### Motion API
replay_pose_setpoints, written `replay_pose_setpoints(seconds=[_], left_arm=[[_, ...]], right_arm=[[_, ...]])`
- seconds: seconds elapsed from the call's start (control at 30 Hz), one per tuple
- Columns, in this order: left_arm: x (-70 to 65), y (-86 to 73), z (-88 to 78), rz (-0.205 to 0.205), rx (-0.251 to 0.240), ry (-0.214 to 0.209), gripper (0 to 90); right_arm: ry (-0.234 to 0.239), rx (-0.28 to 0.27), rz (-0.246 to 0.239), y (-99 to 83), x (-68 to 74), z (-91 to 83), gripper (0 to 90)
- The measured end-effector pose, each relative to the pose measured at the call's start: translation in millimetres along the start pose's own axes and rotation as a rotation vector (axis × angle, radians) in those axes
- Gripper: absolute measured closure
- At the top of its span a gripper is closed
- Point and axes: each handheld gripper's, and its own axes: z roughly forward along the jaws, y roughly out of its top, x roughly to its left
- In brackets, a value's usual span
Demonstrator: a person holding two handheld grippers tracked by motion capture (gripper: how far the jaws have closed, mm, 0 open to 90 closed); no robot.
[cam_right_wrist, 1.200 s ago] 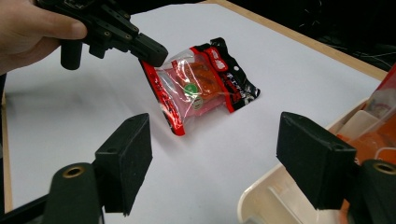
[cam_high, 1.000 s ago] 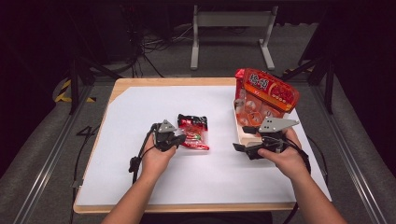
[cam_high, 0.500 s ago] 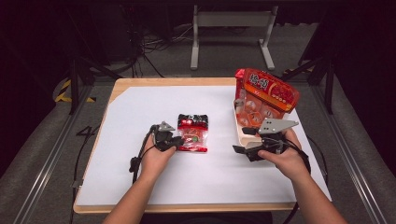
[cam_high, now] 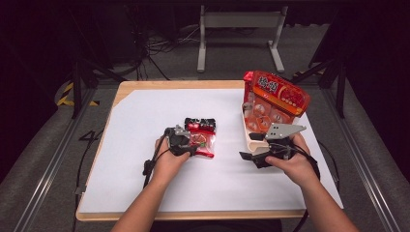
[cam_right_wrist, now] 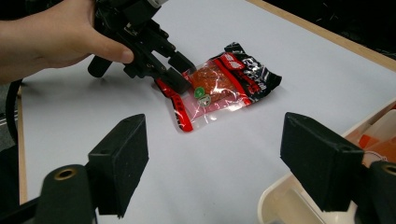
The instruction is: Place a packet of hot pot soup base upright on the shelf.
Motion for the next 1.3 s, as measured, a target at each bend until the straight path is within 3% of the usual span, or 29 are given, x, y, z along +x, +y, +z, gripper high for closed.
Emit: replay_pose_setpoints(seconds=[0.13, 0.27, 0.33, 0.47, 0.57, 0.67, 0.93, 1.07, 1.3], left_arm=[[2.6, -1.6, -0.3, -0.007, -0.017, -0.011, 75.8], [-3.6, -4.2, -0.7, 0.054, -0.039, 0.025, 84.9], [-3.9, -5.4, -1.8, 0.065, -0.053, 0.020, 88.0], [-3.6, -8.3, -7.5, 0.069, -0.108, 0.006, 89.2], [-6.1, -6.4, -17.5, 0.105, -0.152, 0.015, 89.3], [-9.6, -4.0, -29.3, 0.117, -0.191, 0.000, 89.4], [-29.1, 3.5, -57.4, 0.180, -0.297, -0.021, 89.3], [-36.6, 7.3, -71.6, 0.192, -0.353, -0.040, 89.2], [-48.1, 6.3, -89.3, 0.211, -0.417, -0.067, 89.1]], right_arm=[[0.005, -0.002, -0.007, 1.4, 1.8, 1.2, 23.6], [0.004, -0.005, -0.007, 1.4, 1.4, 0.8, 23.7], [0.003, -0.005, -0.006, 1.0, 0.9, 0.3, 23.7], [-0.006, -0.008, 0.000, 0.0, -0.8, -1.2, 24.4], [-0.012, -0.008, 0.007, -0.6, -2.1, -1.7, 24.7], [-0.025, -0.011, 0.015, -0.1, -2.4, -1.4, 25.1], [-0.050, -0.037, 0.064, 5.7, -4.2, -0.7, 25.6], [-0.064, -0.064, 0.092, 10.4, -6.0, -1.9, 27.3], [-0.033, -0.106, 0.133, 20.2, -7.0, -2.9, 31.8]])
